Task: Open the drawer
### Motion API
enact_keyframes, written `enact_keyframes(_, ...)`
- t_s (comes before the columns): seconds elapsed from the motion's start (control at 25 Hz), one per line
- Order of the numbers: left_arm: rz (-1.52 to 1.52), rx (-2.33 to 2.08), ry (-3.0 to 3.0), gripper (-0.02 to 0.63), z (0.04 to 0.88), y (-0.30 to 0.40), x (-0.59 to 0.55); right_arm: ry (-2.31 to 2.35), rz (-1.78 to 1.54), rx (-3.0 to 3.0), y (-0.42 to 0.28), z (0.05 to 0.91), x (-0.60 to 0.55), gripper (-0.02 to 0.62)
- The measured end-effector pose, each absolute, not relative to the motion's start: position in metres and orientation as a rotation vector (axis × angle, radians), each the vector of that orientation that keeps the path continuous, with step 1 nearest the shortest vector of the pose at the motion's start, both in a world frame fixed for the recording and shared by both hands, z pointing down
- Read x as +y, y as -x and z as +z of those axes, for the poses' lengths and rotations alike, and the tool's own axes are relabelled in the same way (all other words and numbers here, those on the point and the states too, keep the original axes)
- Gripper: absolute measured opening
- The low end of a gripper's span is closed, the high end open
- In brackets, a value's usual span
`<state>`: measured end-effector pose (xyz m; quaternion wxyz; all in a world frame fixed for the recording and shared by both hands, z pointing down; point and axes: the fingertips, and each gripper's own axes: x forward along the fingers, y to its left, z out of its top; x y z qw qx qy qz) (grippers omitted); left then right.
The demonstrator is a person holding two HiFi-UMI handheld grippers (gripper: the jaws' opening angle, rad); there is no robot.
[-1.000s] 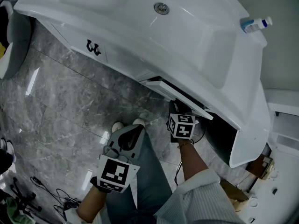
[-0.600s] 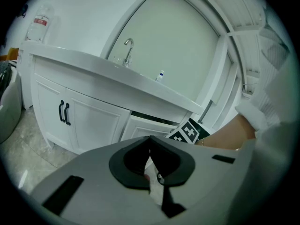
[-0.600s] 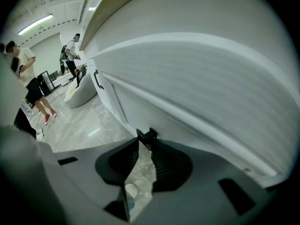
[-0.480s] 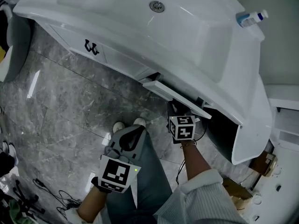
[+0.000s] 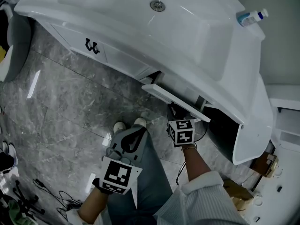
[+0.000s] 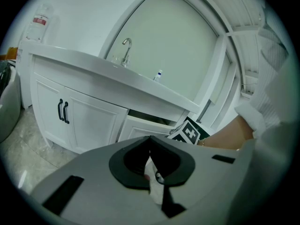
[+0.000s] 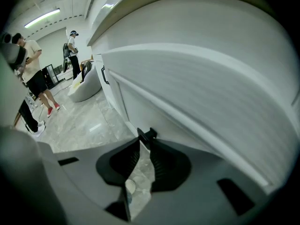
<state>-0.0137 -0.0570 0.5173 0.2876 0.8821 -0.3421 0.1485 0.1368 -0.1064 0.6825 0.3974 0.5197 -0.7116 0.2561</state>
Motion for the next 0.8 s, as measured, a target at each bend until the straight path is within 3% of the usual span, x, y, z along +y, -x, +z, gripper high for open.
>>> enact_keyframes(0.8,0.41,-0.905,-2.367,0.017,0.516,0.018,-0.056,-1.21,0.555,-1.848,-0.118,0.68,-0.068,0.052)
